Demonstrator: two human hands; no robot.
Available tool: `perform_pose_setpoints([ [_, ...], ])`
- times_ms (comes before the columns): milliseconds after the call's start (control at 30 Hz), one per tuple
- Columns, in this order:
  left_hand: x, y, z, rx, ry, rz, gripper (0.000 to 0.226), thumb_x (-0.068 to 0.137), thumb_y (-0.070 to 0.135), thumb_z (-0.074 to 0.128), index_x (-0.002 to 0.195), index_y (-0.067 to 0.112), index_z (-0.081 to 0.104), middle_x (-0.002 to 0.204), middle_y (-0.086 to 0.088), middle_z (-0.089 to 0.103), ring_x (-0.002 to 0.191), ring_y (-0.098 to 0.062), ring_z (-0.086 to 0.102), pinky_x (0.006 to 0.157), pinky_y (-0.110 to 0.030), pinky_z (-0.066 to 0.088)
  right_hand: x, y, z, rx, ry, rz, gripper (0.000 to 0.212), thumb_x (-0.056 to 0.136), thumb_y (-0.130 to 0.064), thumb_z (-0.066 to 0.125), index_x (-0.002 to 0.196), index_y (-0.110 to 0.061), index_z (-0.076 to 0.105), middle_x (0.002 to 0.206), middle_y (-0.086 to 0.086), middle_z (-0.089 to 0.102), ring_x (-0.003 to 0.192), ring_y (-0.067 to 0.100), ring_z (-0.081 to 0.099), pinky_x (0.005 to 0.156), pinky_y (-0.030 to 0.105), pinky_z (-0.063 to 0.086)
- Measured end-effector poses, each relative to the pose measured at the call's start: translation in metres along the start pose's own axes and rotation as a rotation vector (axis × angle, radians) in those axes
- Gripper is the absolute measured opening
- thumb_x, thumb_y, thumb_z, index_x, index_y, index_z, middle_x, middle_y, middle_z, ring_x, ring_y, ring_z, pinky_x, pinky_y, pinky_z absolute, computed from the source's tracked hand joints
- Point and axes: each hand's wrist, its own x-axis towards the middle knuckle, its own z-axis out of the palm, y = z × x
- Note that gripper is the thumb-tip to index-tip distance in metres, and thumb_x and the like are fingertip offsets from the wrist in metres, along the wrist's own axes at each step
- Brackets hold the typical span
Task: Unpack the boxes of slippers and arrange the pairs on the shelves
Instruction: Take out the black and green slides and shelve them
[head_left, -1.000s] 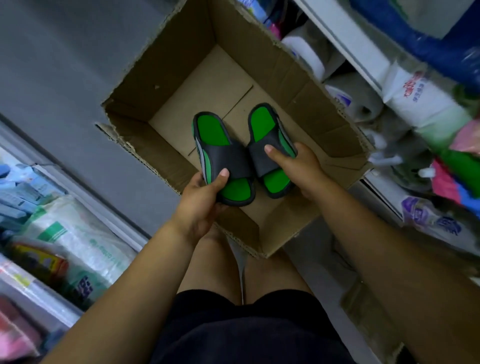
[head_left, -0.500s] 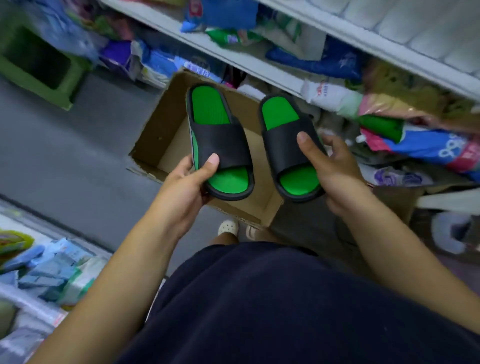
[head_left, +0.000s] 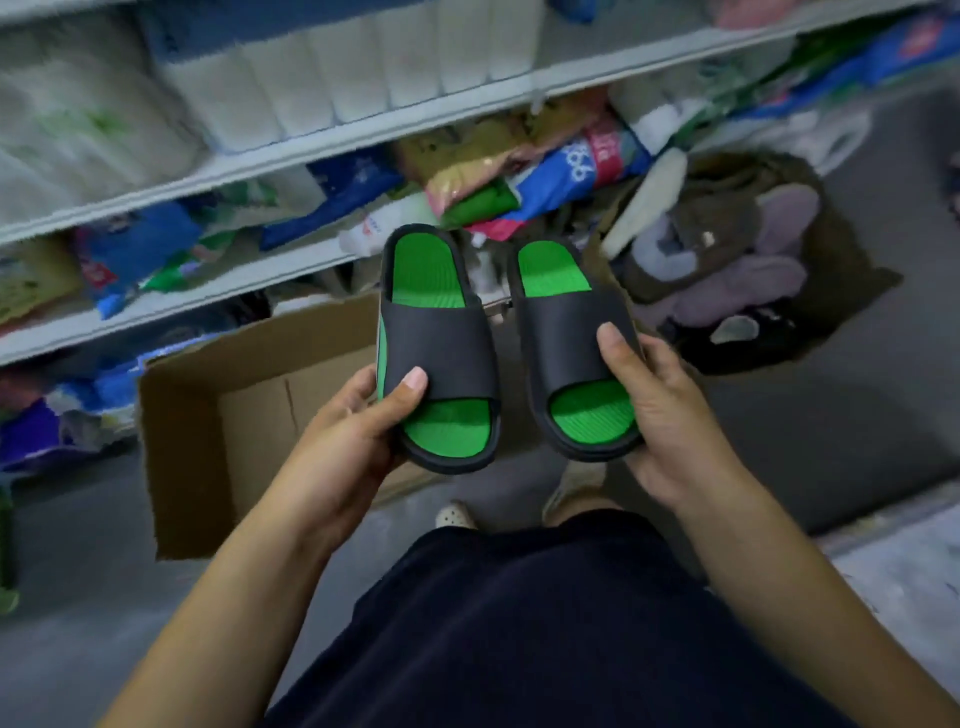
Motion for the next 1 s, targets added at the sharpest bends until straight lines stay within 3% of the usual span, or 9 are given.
perform_pose_setpoints([
  [133,0.023,0.010,0.066,0.111,-0.133,-0.013,0.048,0.091,0.025,0.062,0.136,0.011,0.058,0.128,-0.009,0.070,0.118,-0.025,0.067,0.095,-0.040,0.054,-0.003,-0.026,-0.050,0.123,0.113,-0.075,0.071,0.073,-0.039,0.078,0.134,-0.011,0.053,0.117,0.007,0.074,0.107,0.024,0.071,0.090,0.043,0.058],
  [300,0.043,0.006,0.164,0.121,-0.259,-0.037,0.041,0.095,0.023,0.059,0.135,0.013,0.060,0.125,-0.009,0.072,0.111,-0.022,0.071,0.080,-0.028,0.059,0.003,-0.068,-0.124,0.210,0.226,-0.155,0.065,0.072,-0.040,0.076,0.126,-0.009,0.057,0.110,0.005,0.076,0.102,0.023,0.073,0.081,0.037,0.058],
  [567,0.069,-0.054,0.341,0.023,-0.302,-0.061,0.030,0.097,0.020,0.057,0.123,0.011,0.068,0.117,-0.011,0.075,0.098,-0.020,0.075,0.071,-0.028,0.060,0.020,-0.147,-0.287,0.105,0.238,-0.260,0.073,0.067,-0.048,0.078,0.126,-0.012,0.056,0.114,0.006,0.074,0.103,0.023,0.073,0.084,0.040,0.057],
  [633,0.076,-0.070,0.382,0.026,-0.312,-0.085,0.035,0.096,0.023,0.058,0.127,0.010,0.066,0.120,-0.011,0.074,0.101,-0.021,0.074,0.074,-0.032,0.062,0.023,-0.163,-0.324,0.105,0.269,-0.284,0.076,0.065,-0.049,0.079,0.127,-0.011,0.056,0.113,0.005,0.075,0.104,0.023,0.072,0.086,0.041,0.057],
  [700,0.081,-0.079,0.417,0.049,-0.335,-0.107,0.042,0.095,0.027,0.059,0.133,0.010,0.063,0.124,-0.011,0.072,0.108,-0.024,0.072,0.088,-0.039,0.061,0.027,-0.176,-0.354,0.127,0.301,-0.300,0.077,0.065,-0.048,0.079,0.128,-0.010,0.054,0.112,0.004,0.075,0.103,0.022,0.073,0.089,0.042,0.058],
  [767,0.085,-0.082,0.444,0.074,-0.361,-0.126,0.046,0.094,0.030,0.060,0.136,0.011,0.061,0.127,-0.011,0.070,0.118,-0.028,0.067,0.102,-0.045,0.050,0.031,-0.187,-0.378,0.157,0.319,-0.305,0.079,0.066,-0.048,0.080,0.129,-0.009,0.054,0.113,0.005,0.075,0.103,0.023,0.072,0.095,0.046,0.057],
  [900,0.106,-0.076,0.494,0.085,-0.424,-0.121,0.042,0.093,0.027,0.059,0.130,0.010,0.065,0.125,-0.012,0.071,0.110,-0.024,0.071,0.094,-0.039,0.056,0.045,-0.213,-0.414,0.192,0.320,-0.344,0.082,0.065,-0.049,0.082,0.130,-0.008,0.053,0.116,0.008,0.074,0.109,0.026,0.070,0.103,0.053,0.051],
  [1000,0.129,-0.068,0.534,0.102,-0.479,-0.107,0.045,0.092,0.028,0.059,0.134,0.011,0.062,0.129,-0.012,0.069,0.118,-0.026,0.067,0.096,-0.040,0.057,0.062,-0.240,-0.437,0.218,0.341,-0.379,0.080,0.064,-0.051,0.083,0.127,-0.010,0.055,0.115,0.006,0.074,0.107,0.024,0.071,0.103,0.052,0.051],
])
